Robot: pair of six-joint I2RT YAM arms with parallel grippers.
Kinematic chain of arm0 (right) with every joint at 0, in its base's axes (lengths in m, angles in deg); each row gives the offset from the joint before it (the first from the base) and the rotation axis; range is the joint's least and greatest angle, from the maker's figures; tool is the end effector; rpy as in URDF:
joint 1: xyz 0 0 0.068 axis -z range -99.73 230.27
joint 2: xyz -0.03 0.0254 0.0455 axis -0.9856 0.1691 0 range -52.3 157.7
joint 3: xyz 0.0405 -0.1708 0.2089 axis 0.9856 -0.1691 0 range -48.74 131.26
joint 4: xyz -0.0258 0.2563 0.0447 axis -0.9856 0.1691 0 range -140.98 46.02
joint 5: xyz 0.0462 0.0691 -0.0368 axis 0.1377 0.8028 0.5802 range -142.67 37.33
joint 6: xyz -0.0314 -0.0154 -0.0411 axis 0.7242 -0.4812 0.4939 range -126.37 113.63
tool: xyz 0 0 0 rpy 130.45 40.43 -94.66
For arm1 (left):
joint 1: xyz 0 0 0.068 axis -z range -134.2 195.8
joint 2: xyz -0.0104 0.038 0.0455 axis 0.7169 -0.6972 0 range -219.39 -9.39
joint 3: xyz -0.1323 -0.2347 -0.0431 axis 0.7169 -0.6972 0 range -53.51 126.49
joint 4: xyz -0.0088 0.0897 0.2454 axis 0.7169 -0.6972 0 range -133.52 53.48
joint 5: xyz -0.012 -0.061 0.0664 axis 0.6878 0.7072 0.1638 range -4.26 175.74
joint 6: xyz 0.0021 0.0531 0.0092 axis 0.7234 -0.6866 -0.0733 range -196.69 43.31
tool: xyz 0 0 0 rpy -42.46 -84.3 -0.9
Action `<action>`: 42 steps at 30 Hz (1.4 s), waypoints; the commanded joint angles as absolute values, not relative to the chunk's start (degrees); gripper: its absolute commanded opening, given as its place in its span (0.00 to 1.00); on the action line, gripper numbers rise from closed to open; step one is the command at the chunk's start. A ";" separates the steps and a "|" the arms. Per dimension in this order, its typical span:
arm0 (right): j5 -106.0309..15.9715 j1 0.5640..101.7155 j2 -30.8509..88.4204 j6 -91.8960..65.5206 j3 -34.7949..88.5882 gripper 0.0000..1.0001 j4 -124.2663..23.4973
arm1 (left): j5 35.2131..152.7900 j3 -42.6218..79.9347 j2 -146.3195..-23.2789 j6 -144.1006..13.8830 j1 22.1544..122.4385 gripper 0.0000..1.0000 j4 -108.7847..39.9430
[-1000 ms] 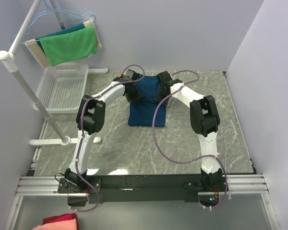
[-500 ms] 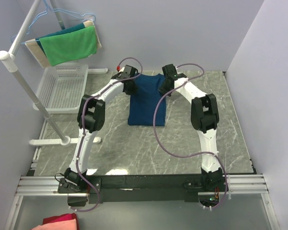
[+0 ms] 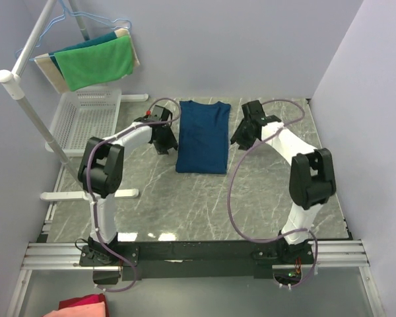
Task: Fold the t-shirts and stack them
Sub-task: Fold the tshirt
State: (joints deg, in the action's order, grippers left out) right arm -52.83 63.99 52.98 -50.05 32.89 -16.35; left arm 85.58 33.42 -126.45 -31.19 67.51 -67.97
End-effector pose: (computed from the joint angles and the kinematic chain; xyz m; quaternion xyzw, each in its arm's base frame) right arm 0.3798 0.1108 0.2316 0.2282 0.9345 0.1354 0.2375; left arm 0.4036 -0.1604 0.1812 -0.2002 0.9485 -0.1348 0.2053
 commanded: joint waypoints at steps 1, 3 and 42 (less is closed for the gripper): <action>-47.15 62.95 47.12 -47.95 25.02 0.47 -22.22 | 94.26 27.27 -118.83 -30.64 67.86 0.48 -60.61; -45.21 62.51 46.06 -47.68 20.45 0.48 -24.25 | 94.62 24.19 -117.94 -30.37 67.86 0.48 -58.95; -37.37 58.21 51.77 -48.56 10.15 0.00 -34.72 | 96.82 12.93 -122.77 -30.99 70.85 0.06 -56.38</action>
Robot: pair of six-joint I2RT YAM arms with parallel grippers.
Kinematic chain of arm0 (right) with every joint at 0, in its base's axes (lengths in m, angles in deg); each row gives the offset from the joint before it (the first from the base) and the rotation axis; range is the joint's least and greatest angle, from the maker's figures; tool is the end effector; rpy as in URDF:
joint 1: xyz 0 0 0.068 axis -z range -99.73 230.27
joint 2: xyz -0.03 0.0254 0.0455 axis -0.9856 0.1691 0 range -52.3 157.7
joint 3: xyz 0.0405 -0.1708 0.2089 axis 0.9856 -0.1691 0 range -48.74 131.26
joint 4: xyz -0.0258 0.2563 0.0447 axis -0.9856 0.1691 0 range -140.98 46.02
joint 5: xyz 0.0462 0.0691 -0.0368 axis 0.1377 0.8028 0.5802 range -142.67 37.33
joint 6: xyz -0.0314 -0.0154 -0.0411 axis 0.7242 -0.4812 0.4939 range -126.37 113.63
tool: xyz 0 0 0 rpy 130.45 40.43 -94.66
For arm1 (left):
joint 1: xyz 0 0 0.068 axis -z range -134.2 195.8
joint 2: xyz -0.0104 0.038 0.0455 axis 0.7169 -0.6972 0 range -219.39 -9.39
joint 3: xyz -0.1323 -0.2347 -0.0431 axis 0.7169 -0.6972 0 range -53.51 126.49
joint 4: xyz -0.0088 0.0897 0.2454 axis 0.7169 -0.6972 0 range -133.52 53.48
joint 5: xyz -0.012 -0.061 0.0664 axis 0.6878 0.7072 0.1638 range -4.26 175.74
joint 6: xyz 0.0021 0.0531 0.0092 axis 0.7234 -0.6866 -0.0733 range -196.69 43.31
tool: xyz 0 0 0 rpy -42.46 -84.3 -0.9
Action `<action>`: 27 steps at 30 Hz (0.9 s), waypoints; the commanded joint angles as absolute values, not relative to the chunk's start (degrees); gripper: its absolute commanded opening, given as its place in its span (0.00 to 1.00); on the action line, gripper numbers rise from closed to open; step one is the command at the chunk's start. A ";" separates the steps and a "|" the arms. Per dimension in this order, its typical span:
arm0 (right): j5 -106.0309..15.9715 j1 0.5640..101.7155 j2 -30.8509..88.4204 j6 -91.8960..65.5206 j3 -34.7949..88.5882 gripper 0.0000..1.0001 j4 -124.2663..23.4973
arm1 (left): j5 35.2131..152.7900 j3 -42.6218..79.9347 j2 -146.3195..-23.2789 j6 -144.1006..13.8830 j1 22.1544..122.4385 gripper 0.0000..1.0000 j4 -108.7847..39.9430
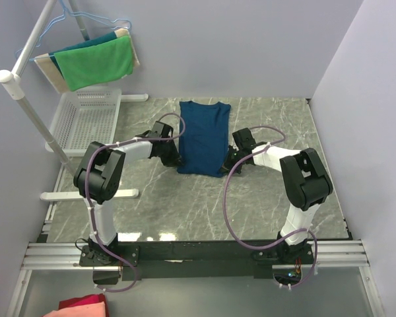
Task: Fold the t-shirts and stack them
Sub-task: Fold the tshirt
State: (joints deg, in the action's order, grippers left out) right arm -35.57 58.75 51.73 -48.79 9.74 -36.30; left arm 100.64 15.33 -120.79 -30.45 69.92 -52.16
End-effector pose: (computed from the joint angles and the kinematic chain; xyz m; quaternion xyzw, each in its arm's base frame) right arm 0.3236 0.1388 0.1430 0.1358 0.9468 0.2564 0.1395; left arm 0.3564 -0.1695 0.1457 -0.1481 0.9427 -0.2585 0.1502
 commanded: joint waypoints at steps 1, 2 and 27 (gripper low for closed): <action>-38.33 58.21 51.68 -48.56 10.15 0.00 -33.94 | 96.29 12.41 -122.34 -30.99 70.85 0.03 -56.82; -38.69 58.21 51.33 -48.21 10.06 0.00 -33.58 | 95.59 12.14 -122.07 -31.07 70.85 0.01 -57.44; -42.38 50.13 32.35 -53.57 -5.05 0.00 -31.30 | 90.40 -9.38 -98.72 -23.43 76.73 0.01 -58.93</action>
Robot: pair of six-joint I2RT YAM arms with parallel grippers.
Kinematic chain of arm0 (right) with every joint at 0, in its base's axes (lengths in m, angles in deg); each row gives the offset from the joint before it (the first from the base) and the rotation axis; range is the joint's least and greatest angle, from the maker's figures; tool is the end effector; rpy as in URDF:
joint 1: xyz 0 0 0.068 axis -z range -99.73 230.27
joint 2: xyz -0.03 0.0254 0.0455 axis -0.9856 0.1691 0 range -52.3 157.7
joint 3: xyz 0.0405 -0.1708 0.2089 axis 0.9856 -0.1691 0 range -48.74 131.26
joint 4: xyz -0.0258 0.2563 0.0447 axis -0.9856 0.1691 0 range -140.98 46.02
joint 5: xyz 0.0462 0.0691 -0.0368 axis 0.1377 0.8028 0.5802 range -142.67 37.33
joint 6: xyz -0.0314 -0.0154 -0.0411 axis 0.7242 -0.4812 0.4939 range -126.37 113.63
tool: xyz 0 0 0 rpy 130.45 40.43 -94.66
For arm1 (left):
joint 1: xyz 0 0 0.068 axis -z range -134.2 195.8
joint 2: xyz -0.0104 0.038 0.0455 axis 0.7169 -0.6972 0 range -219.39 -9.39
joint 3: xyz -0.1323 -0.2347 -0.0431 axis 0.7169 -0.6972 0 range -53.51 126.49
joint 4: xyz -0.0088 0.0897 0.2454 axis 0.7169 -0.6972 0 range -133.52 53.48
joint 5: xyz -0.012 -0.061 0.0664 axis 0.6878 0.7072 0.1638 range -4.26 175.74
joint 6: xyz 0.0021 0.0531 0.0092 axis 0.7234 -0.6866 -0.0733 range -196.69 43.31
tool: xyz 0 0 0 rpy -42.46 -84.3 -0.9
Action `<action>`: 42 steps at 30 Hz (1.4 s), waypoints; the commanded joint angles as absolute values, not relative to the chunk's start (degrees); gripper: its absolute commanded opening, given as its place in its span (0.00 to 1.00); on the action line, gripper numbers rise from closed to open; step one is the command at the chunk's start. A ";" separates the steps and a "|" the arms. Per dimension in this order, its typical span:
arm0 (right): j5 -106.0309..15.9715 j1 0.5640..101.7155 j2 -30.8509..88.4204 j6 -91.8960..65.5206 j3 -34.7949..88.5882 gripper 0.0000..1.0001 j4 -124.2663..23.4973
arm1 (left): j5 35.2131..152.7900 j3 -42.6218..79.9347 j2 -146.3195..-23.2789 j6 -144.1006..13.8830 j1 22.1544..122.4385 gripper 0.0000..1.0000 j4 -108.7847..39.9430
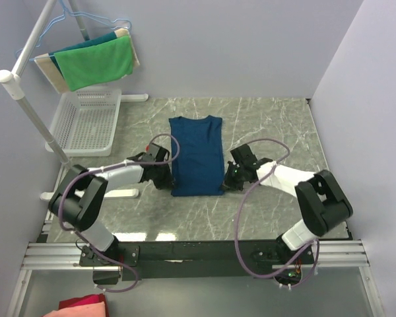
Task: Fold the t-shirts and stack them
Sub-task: Fold the tshirt
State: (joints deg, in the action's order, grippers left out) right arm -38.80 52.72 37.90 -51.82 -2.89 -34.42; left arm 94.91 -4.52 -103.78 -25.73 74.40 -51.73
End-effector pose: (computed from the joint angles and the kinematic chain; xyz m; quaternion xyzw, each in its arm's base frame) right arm 0.2539 0.1420 0.1543 0.1195 0.9539 0.2423 0.1309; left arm 0.2682 -0.1526 0.1493 -0.1671 0.9498 -0.2213 0.1449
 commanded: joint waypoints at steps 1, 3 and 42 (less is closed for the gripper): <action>-42.91 49.42 29.99 -54.35 -5.58 0.00 -31.12 | 89.79 -10.09 -97.30 -21.69 78.30 0.01 -59.28; -44.05 47.49 27.52 -55.23 -6.72 0.00 -29.98 | 86.82 -11.32 -92.57 -19.75 80.07 0.01 -61.48; -52.85 49.76 41.10 -46.90 30.26 0.00 -18.72 | 62.98 22.24 -100.35 -8.65 77.28 0.01 -84.08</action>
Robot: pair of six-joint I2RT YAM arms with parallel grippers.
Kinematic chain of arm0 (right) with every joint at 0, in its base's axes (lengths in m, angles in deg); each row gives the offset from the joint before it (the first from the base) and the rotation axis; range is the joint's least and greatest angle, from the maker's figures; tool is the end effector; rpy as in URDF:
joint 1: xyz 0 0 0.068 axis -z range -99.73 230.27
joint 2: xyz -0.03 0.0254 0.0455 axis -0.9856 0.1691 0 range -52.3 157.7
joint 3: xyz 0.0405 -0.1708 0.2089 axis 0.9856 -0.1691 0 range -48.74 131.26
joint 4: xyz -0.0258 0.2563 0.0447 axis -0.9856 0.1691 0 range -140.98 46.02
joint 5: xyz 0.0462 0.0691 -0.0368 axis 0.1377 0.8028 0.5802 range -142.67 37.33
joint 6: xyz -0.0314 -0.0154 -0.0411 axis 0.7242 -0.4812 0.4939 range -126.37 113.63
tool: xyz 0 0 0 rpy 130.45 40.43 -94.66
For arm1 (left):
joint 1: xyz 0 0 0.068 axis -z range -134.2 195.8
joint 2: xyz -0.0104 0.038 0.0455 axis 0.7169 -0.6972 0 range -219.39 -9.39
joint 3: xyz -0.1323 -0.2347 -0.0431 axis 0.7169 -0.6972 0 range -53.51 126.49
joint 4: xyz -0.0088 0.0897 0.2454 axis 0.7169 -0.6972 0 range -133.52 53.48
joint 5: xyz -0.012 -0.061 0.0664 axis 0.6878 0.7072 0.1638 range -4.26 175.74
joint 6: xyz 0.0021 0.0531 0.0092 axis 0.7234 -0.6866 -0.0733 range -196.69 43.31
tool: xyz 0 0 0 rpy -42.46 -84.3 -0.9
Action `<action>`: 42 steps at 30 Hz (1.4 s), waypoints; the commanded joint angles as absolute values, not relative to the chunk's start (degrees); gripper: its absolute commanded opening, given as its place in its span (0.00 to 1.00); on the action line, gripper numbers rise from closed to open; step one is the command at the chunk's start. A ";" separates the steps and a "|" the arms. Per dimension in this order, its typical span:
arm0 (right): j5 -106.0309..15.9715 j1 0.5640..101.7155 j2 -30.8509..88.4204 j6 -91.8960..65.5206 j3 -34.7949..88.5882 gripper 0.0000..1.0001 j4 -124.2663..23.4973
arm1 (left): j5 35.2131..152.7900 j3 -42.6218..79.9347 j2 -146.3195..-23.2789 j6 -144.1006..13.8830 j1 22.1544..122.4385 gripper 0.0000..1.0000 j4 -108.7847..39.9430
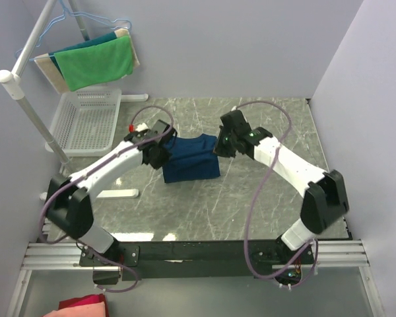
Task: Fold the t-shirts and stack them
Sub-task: Fold the tshirt
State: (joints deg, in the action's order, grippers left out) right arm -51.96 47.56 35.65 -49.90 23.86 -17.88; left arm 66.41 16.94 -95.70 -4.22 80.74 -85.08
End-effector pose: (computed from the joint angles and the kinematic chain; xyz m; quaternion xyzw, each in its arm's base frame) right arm 0.2819 0.1816 0.2883 0.0859 0.9310 0.2235 0.2755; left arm 0.2540 -0.1629 0.2707 -0.3445 0.8983 -0.0791 0.2612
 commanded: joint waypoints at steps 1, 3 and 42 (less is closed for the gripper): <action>-52.85 50.64 42.52 -46.80 31.41 0.00 -18.72 | 63.24 23.47 -101.84 -9.27 76.57 0.01 -83.55; -51.19 51.43 46.99 -46.45 35.10 0.00 -18.73 | 63.33 27.42 -106.50 -11.20 74.90 0.01 -83.28; -46.08 53.81 63.02 -42.23 46.19 0.31 -15.47 | 80.99 33.52 -116.71 -28.52 69.26 0.24 -72.83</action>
